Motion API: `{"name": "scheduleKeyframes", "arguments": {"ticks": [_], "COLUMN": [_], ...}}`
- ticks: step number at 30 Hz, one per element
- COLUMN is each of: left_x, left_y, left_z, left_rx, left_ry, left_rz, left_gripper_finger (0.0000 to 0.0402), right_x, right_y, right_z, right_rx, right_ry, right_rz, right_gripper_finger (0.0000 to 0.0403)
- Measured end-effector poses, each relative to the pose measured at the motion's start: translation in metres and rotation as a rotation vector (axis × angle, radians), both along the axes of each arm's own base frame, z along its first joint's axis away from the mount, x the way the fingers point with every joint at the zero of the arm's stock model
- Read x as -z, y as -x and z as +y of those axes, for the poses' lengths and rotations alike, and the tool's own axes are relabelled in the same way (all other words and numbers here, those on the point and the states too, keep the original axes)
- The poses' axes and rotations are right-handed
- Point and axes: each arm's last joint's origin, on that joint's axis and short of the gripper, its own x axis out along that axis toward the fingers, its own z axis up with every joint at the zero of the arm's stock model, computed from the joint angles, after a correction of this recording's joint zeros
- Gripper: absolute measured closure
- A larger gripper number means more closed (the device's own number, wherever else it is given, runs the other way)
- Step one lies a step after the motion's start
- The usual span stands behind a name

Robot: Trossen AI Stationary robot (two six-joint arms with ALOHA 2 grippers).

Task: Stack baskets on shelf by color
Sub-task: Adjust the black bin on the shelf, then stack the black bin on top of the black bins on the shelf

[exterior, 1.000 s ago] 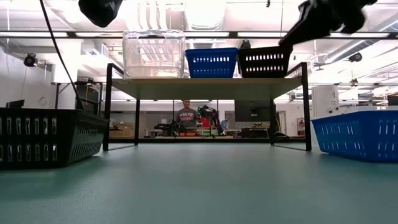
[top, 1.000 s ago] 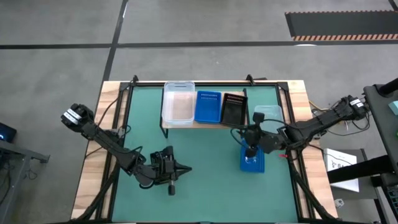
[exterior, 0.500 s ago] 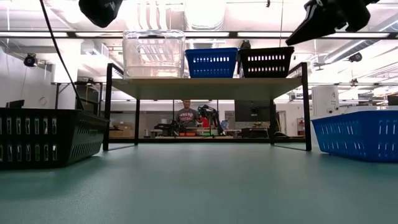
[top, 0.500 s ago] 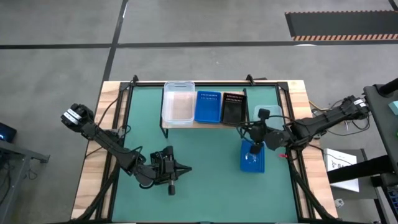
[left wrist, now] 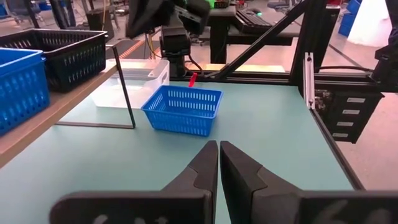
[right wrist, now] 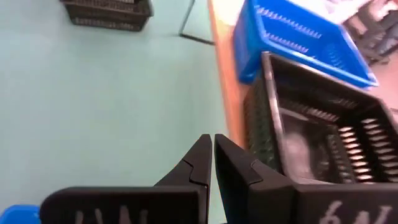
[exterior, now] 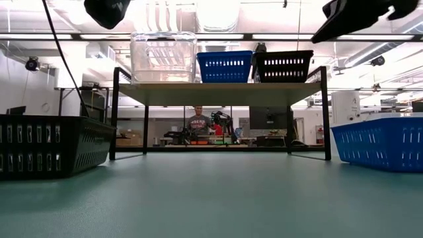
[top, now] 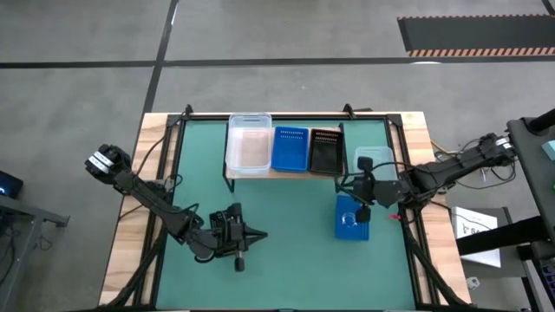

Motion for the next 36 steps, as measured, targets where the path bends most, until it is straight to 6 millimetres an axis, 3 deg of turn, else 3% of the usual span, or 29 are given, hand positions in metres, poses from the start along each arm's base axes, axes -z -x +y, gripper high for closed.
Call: {"name": "scheduleKeyframes", "arguments": {"ticks": [14,27,32,36], "left_x": [0.0,-0.003,-0.003,-0.003], "left_y": [0.0,-0.001,-0.001,-0.001], "left_z": [0.0,0.0,0.0,0.0], "left_rx": [0.0,0.009,0.01,0.01], "left_ry": [-0.019,-0.063,-0.069,-0.071], "left_rz": [0.002,-0.019,-0.018,-0.016], "left_gripper_finger": [0.04,0.04,0.04,0.04], "right_x": [0.012,0.014,0.014,0.013], "right_y": [-0.014,-0.012,-0.013,-0.017], "right_z": [-0.002,-0.02,-0.02,-0.015], "right_rx": [0.132,0.225,0.206,0.088], "right_ry": [0.121,0.174,0.161,0.031], "right_rz": [0.026,0.081,0.086,0.069], "right_gripper_finger": [0.039,0.039,0.039,0.039]}}
